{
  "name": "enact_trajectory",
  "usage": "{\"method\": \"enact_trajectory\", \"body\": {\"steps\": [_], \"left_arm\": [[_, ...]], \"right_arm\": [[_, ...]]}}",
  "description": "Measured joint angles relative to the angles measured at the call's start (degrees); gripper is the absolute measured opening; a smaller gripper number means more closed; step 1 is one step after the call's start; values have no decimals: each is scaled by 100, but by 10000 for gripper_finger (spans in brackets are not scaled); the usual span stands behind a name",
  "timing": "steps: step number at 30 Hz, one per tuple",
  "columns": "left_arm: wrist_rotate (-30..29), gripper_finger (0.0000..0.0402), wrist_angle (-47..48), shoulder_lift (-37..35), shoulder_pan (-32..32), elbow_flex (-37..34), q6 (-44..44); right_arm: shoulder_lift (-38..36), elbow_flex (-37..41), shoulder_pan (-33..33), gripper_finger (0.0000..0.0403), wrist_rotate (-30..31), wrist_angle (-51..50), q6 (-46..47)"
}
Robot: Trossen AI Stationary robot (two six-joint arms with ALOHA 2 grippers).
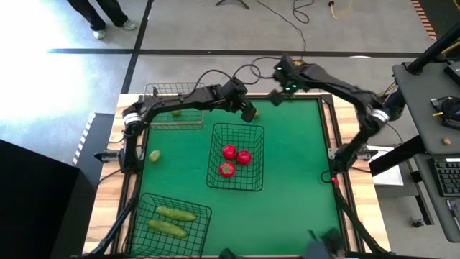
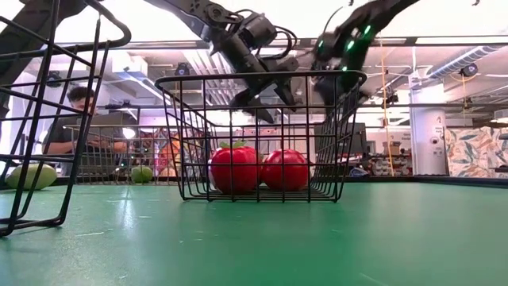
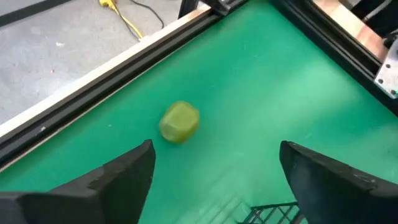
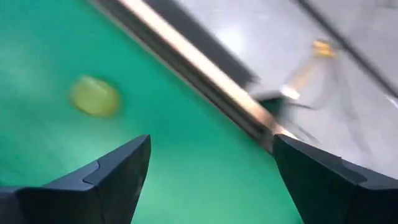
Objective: Sort produce into baskets
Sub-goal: Put the right lime into the gold wire basket
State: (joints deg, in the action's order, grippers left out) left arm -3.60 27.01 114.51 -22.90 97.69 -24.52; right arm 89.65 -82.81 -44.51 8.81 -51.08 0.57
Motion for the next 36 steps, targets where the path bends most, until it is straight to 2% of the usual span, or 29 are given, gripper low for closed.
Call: {"method": "enact_trajectory", "body": {"steps": [3, 5, 8, 14, 19, 21, 25, 29, 32, 36], "left_arm": [[6, 347, -134, 152, -2, 0, -64], [4, 357, -256, 296, -4, 13, -152], [-22, 361, -160, 725, -29, 416, -198], [-374, 361, 988, 1998, -80, 2185, -73], [-758, 362, 2118, 3051, -98, 3739, 127], [-611, 362, 1661, 3016, -126, 3468, 233], [-630, 362, 1568, 2916, -163, 3157, 215], [-587, 361, 1499, 2941, -175, 3126, 994], [-187, 358, 1321, 3015, -152, 3108, 1800], [-109, 350, 1217, 3022, -133, 2943, 2000]], "right_arm": [[-682, 1, 0, 325, 609, -666, 362], [-1173, 4, 4, 325, 606, -909, 725], [-1898, 4, 122, 324, 456, -1125, 1335], [-2963, 4, 448, 325, 462, -1409, 2413], [-3440, 4, 551, 325, 472, -2037, 3028], [-3551, 4, 593, 324, 475, -2318, 3230], [-3683, 34, 627, 325, 519, -2580, 3397], [-3660, 66, 627, 325, 675, -2544, 3387], [-3565, 70, 627, 325, 781, -2478, 3288], [-3359, 72, 627, 325, 777, -2456, 3232]]}}
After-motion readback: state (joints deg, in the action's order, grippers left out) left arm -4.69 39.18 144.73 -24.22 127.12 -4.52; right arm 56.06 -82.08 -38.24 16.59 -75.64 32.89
